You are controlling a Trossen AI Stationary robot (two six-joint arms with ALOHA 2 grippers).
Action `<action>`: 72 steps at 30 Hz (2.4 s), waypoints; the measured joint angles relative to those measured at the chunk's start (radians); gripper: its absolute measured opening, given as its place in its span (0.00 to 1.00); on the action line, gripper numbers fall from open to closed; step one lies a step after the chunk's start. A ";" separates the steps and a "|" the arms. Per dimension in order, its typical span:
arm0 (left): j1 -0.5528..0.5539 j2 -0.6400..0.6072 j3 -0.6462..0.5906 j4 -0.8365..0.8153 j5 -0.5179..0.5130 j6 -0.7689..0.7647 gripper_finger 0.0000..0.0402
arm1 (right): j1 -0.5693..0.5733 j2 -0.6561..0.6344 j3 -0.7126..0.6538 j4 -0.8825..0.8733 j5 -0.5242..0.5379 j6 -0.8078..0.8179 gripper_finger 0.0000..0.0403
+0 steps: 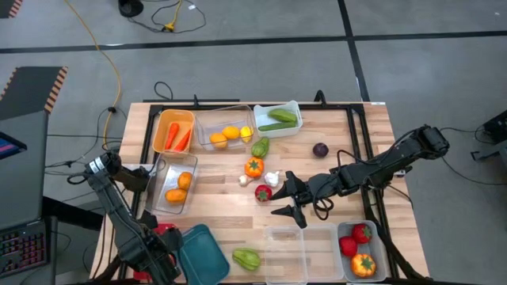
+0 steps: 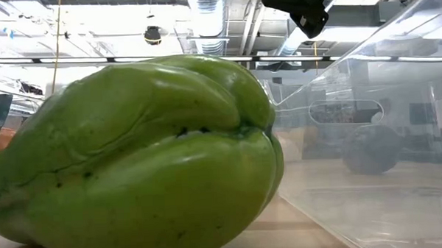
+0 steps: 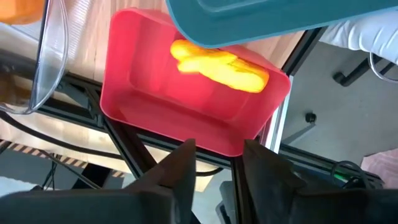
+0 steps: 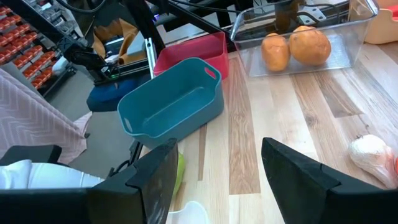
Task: Sort produce into baskets
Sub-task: Put the bottom green chayote into the blue bin
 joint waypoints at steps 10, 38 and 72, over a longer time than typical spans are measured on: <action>0.007 0.000 0.000 0.001 -0.025 0.000 0.53 | 0.000 0.000 0.000 0.000 0.000 0.000 0.65; 0.193 0.023 0.000 0.566 -0.552 0.564 0.66 | 0.000 0.000 0.000 0.000 0.000 0.000 0.65; 0.321 0.335 0.000 0.837 -0.339 0.946 0.66 | 0.000 0.000 0.000 -0.001 0.000 0.000 0.65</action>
